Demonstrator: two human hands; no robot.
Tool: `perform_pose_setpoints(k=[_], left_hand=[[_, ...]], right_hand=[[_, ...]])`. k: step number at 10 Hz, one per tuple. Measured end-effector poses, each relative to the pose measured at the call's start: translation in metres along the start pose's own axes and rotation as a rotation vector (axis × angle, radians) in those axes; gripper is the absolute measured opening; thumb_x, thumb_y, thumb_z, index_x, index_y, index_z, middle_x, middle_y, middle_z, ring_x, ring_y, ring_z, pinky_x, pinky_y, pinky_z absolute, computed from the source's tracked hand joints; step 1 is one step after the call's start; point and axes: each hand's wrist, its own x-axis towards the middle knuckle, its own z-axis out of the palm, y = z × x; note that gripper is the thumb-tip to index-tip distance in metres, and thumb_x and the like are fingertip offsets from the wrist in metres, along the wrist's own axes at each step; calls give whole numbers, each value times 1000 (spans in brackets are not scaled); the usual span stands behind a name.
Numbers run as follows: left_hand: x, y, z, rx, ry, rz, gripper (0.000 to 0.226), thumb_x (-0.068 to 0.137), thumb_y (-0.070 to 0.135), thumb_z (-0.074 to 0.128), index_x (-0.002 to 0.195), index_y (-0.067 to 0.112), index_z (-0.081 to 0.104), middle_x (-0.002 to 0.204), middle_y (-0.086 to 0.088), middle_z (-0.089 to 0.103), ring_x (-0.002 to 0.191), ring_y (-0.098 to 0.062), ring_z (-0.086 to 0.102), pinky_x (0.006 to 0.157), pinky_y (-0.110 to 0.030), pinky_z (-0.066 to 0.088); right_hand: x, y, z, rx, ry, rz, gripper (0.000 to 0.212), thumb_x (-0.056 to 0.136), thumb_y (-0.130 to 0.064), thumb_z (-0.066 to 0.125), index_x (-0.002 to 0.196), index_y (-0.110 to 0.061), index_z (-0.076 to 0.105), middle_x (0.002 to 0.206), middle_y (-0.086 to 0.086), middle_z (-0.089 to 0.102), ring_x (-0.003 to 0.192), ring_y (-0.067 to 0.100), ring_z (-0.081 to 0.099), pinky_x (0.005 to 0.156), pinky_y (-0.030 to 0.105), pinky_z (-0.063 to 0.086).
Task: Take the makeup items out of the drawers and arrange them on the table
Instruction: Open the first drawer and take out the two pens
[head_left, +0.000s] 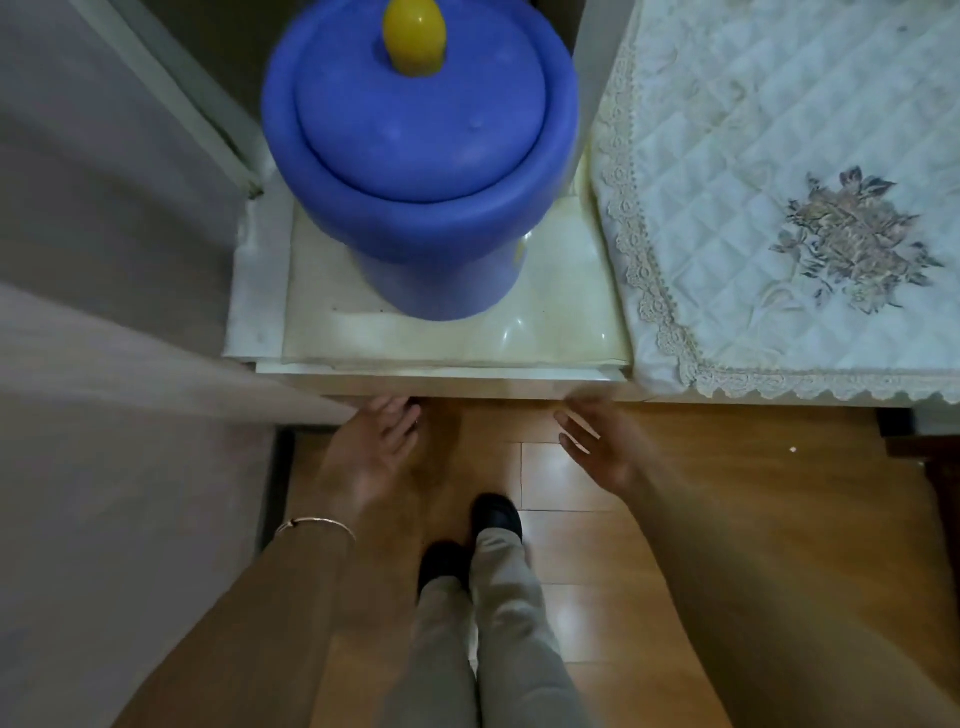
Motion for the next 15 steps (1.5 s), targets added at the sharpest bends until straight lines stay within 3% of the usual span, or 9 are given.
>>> perform_pose_setpoints(k=[2, 3, 4, 5, 6, 7, 8, 12, 15], left_hand=[[0, -31, -18, -126, -30, -67, 45, 96, -1, 28, 141, -1, 26, 147, -17, 36, 131, -27, 41, 85, -20, 47], [-39, -41, -27, -276, -16, -169, 38, 92, 5, 47, 130, 7, 46, 125, -8, 59, 106, -20, 59, 82, -26, 47], [-96, -39, -34, 115, 169, 147, 20, 89, 6, 53, 104, 14, 63, 108, -5, 64, 103, -21, 60, 74, -12, 47], [-135, -12, -40, 337, 261, 481, 20, 89, 10, 54, 89, 30, 59, 98, 9, 61, 99, -11, 57, 80, -10, 44], [-126, 17, -43, 722, 272, 780, 21, 88, 5, 53, 108, 11, 60, 114, -6, 60, 110, -20, 52, 95, -27, 40], [-101, 24, -42, 1032, 107, 712, 31, 92, 16, 48, 119, 3, 57, 124, -16, 59, 117, -30, 50, 102, -36, 35], [-99, 13, -44, 1140, 32, 696, 45, 89, 33, 36, 116, 7, 60, 118, -13, 64, 111, -29, 53, 100, -37, 37], [-151, -39, -59, 1138, 59, 653, 42, 87, 42, 30, 82, 17, 64, 83, 1, 68, 82, -21, 59, 70, -30, 35], [-185, -64, -61, 1254, 48, 555, 44, 93, 31, 42, 52, 26, 27, 55, 5, 39, 64, -17, 42, 68, -29, 30]], right_hand=[[-21, 15, -6, -56, 55, -12, 13, 91, -7, 45, 95, -12, 57, 98, 1, 62, 107, 23, 56, 96, 34, 41], [-49, 37, -9, -158, 85, -24, 22, 94, -11, 42, 114, -9, 52, 106, 3, 61, 108, 25, 55, 100, 38, 40], [-97, 49, -7, -577, 176, -137, 32, 92, -15, 49, 123, -7, 50, 115, 10, 61, 98, 21, 59, 91, 35, 46], [-149, 41, 3, -831, 210, -594, 14, 88, -15, 57, 101, -15, 62, 97, 1, 67, 85, 8, 61, 78, 26, 50], [-161, 12, 17, -1081, 255, -886, 20, 88, -19, 57, 107, -19, 62, 102, -10, 62, 94, 7, 56, 79, 20, 44], [-134, -5, 22, -1374, 261, -833, 30, 88, -24, 54, 113, -11, 62, 113, 6, 66, 107, 23, 57, 94, 39, 47], [-126, 8, 18, -1551, 314, -816, 28, 88, -27, 50, 97, -6, 67, 98, 14, 69, 95, 31, 57, 83, 43, 48], [-175, 73, -21, -1594, 292, -763, 26, 88, -29, 47, 87, -13, 68, 91, 5, 70, 89, 26, 55, 76, 36, 45], [-203, 110, -35, -1581, 304, -711, 26, 87, -28, 48, 78, -10, 64, 85, 5, 67, 83, 22, 54, 66, 29, 35]])
